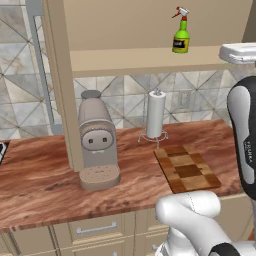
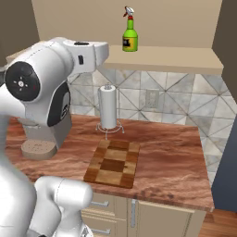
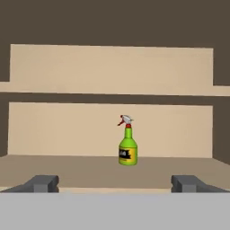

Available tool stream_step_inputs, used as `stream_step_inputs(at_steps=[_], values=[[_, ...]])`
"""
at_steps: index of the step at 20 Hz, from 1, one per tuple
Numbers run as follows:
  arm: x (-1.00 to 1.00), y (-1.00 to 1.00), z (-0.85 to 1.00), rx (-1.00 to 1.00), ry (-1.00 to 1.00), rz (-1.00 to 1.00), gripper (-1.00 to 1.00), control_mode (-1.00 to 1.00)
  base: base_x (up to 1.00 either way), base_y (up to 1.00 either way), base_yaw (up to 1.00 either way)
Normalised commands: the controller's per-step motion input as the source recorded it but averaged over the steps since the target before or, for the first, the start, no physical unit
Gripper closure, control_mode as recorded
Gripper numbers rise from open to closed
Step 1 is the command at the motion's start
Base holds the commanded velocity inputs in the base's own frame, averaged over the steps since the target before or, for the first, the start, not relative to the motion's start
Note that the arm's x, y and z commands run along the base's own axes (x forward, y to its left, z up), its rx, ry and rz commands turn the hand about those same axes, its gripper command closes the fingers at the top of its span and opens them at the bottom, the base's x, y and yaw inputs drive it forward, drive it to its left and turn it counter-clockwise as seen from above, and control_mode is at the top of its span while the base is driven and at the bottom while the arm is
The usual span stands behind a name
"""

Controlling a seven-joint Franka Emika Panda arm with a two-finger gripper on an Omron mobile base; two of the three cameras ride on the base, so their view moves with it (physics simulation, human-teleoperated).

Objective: Grab the spray bottle from the cabinet, then place it next to the cutting board for sanitizing. Then grab the dish brush from the countertop next to the sink and place it next to the cutting board.

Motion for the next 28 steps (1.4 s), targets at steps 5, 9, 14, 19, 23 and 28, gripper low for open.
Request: stream_step_inputs(at_steps=[5,9,14,19,23,28], values=[[0.64,-0.01,0.00,0.00,0.00,0.00,-1.00,-1.00,0.00,0.00,0.00],[0.70,-0.01,0.00,0.00,0.00,0.00,-1.00,-1.00,0.00,0.00,0.00],[0.61,-0.13,0.00,0.00,0.00,0.01,-1.00,-1.00,0.00,0.00,0.00],[0.62,-0.17,0.00,0.00,0.02,0.02,-1.00,-1.00,0.00,0.00,0.00],[0.61,-0.15,0.00,0.00,0.01,0.01,-1.00,-1.00,0.00,0.00,0.00],[0.62,-0.10,0.00,0.00,0.00,0.00,-1.00,-1.00,0.00,0.00,0.00]])
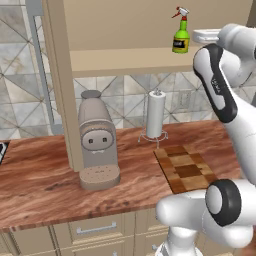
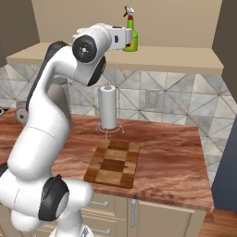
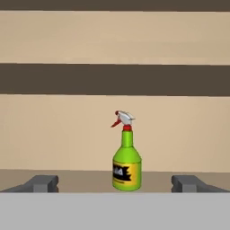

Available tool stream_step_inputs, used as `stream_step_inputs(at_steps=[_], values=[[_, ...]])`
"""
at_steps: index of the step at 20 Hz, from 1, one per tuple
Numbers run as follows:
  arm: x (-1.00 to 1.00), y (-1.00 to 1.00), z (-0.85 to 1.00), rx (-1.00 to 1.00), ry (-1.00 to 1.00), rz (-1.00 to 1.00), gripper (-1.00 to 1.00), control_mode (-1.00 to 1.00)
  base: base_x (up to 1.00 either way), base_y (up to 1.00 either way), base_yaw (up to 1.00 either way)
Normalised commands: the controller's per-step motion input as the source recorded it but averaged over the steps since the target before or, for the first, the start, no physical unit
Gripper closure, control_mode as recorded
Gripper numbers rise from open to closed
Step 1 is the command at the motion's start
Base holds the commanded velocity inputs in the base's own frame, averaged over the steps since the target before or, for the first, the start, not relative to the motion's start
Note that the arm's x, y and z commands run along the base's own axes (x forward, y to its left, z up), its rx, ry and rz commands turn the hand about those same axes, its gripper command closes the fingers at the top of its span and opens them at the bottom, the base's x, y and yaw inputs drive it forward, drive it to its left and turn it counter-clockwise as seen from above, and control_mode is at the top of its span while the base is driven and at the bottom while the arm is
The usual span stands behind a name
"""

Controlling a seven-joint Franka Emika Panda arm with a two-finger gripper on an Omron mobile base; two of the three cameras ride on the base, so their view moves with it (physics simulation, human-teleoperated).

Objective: Grab the spray bottle from the cabinet, then place it next to the cutting board for sanitizing. Then grab the dish brush from the countertop next to the sink and place it next to the cutting board.

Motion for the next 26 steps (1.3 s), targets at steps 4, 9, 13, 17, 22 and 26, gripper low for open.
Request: stream_step_inputs(at_steps=[4,9,13,17,22,26], values=[[0.60,-0.03,0.00,0.00,0.00,0.00,-1.00,-1.00,0.00,0.00,0.00],[0.61,-0.01,0.00,0.00,0.00,0.00,-1.00,-1.00,0.00,0.00,0.00],[0.65,-0.01,0.00,0.00,0.03,0.00,-1.00,-1.00,0.00,0.00,0.00],[0.61,-0.06,0.00,0.00,0.04,0.00,-1.00,-1.00,0.00,0.00,0.00],[0.46,-0.15,0.00,0.00,0.02,0.00,-1.00,-1.00,0.00,0.00,0.00],[0.43,-0.13,0.00,0.00,0.00,0.00,-1.00,-1.00,0.00,0.00,0.00]])
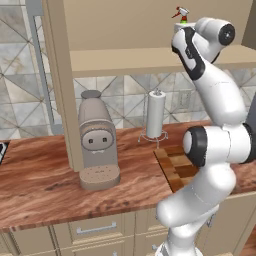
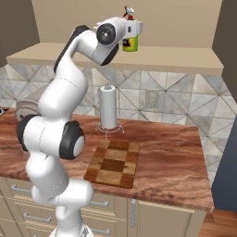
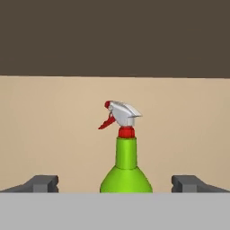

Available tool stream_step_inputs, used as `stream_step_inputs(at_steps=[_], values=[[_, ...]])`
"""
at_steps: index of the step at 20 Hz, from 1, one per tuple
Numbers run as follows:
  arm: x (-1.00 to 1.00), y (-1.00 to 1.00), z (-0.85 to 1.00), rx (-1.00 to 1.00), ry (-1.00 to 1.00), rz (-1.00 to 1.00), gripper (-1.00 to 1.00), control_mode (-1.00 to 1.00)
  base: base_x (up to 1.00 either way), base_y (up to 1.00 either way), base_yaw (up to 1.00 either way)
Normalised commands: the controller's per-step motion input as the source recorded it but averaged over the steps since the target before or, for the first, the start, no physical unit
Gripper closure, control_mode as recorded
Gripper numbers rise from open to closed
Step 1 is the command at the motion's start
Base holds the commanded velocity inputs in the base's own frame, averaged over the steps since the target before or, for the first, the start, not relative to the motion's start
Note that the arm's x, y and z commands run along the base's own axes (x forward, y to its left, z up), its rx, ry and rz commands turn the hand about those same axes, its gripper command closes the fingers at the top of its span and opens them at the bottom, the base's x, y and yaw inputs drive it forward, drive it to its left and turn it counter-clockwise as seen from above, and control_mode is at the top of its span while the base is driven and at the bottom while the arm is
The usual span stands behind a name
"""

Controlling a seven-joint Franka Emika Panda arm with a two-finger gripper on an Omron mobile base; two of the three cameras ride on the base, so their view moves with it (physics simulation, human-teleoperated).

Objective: Grab the spray bottle from the cabinet, then place it next to the cutting board for sanitizing. Then grab the dish brush from the countertop next to the sink and place it next to the cutting board.

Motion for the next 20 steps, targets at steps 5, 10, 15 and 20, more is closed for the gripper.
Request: stream_step_inputs(at_steps=[5,10,15,20], values=[[0.48,-0.10,0.00,0.00,0.01,0.00,-1.00,-1.00,0.00,0.00,0.00],[0.46,-0.10,0.00,0.00,0.00,0.00,-1.00,-1.00,0.00,0.00,0.00],[0.49,-0.01,0.00,0.00,0.00,0.00,-1.00,-1.00,0.00,0.00,0.00],[0.46,0.00,0.00,0.00,0.00,0.00,-1.00,-1.00,0.00,0.00,0.00]])
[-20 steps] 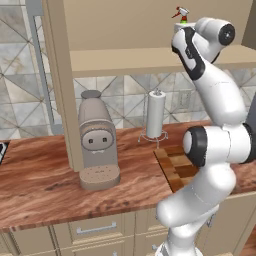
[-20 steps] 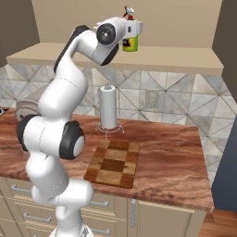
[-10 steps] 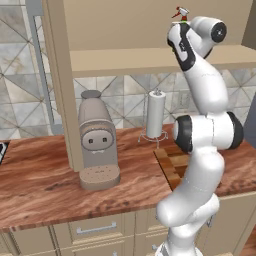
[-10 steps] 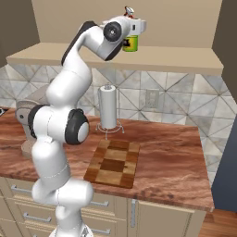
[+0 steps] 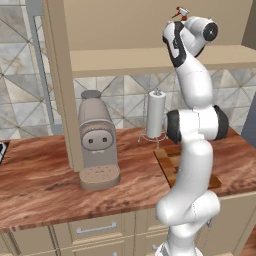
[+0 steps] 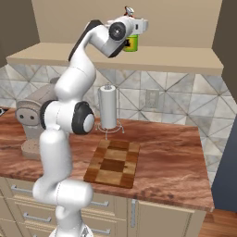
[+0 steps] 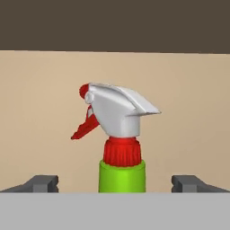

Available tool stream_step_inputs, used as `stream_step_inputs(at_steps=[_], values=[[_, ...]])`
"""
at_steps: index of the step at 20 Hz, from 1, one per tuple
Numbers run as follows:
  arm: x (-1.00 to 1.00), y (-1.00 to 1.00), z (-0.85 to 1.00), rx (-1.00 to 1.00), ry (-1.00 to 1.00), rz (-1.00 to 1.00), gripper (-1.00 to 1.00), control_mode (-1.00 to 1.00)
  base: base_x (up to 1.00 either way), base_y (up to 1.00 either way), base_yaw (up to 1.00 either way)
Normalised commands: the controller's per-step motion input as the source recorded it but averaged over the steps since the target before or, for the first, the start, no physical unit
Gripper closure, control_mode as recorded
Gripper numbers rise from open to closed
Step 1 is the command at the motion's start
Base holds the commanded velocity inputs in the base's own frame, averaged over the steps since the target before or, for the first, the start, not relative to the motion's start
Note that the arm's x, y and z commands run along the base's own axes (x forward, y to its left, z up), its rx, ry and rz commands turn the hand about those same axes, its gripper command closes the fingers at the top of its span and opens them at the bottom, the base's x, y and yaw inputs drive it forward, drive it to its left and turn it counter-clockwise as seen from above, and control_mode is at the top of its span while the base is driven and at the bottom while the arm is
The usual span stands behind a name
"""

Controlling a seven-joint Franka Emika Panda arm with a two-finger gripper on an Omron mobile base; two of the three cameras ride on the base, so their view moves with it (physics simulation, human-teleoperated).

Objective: Grab the spray bottle from the cabinet, then place it next to the cutting board for sanitizing. Then grab the dish brush from the countertop next to the sink and place it next to the cutting board.

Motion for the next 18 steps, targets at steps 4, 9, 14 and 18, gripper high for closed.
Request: stream_step_inputs(at_steps=[4,9,14,18], values=[[0.46,0.00,0.00,0.00,0.00,0.00,1.00,-1.00,0.00,0.00,0.00],[0.29,0.00,0.00,0.00,0.01,0.00,1.00,-1.00,0.00,0.00,0.00],[-0.04,0.00,0.00,0.00,0.02,0.00,1.00,-1.00,0.00,0.00,0.00],[-0.45,-0.03,0.00,0.02,0.10,0.00,1.00,-1.00,0.00,0.00,0.00]])
